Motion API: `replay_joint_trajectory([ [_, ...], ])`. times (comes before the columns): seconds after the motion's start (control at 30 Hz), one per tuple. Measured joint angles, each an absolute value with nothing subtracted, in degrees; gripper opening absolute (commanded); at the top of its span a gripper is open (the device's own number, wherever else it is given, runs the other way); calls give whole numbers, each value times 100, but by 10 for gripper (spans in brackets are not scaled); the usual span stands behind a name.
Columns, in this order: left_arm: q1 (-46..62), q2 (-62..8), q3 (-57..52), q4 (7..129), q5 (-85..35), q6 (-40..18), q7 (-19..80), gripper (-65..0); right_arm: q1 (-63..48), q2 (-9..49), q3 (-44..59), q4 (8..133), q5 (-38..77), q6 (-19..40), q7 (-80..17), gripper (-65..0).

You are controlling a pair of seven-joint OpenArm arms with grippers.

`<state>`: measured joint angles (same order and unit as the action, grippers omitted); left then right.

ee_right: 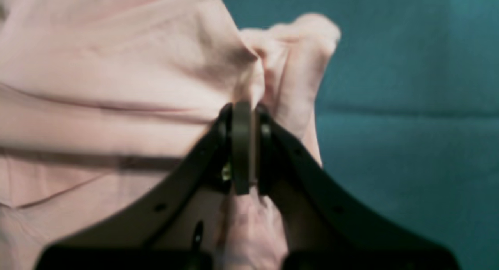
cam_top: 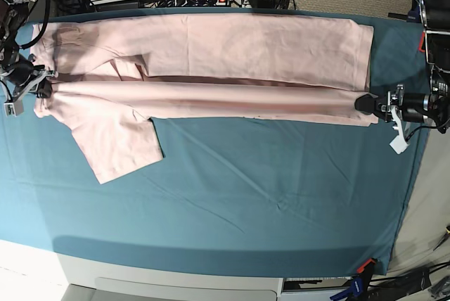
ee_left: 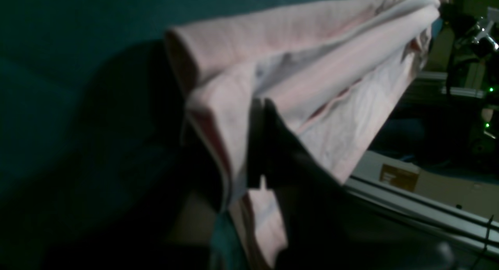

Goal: Fold the T-shirt properly
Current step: 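Fold the lifted side edge over onto the shirt body and release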

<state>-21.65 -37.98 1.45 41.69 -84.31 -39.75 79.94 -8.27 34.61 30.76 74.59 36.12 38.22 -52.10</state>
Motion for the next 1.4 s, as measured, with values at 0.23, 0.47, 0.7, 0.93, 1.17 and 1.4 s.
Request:
replay_joint_trajectory([
  [0.23,-2163,-3863,145,4180,-8473,-3975,7999,-650,-825,3461,3076,7459,3634,3822,-5352,-650],
  [0.47,-2163,-3922,145,4250,-8473,-3975,7999,-650,-825,3461,3076,7459,3653,3824,-5487,-650],
  [0.7,-2161,-3927,145,4451,-8453,-3909,8001,-650,-825,3461,3076,7459,3653,3822,-5513,-650],
  [0.93,-2158,-3940,145,4550,-8453,-3907,8003,-650,-825,3559,3076,7459,3756,3846,-5723,-650],
  [1.17,-2021,-3959,145,4821,-8449,-3885,7996,-650,-825,3588,3107,7459,4058,3820,-5964,-650],
  [1.4,-1376,-4014,150,5728,-8403,-3887,8014,-650,-825,3592,3114,7461,4053,3798,-6020,-650],
])
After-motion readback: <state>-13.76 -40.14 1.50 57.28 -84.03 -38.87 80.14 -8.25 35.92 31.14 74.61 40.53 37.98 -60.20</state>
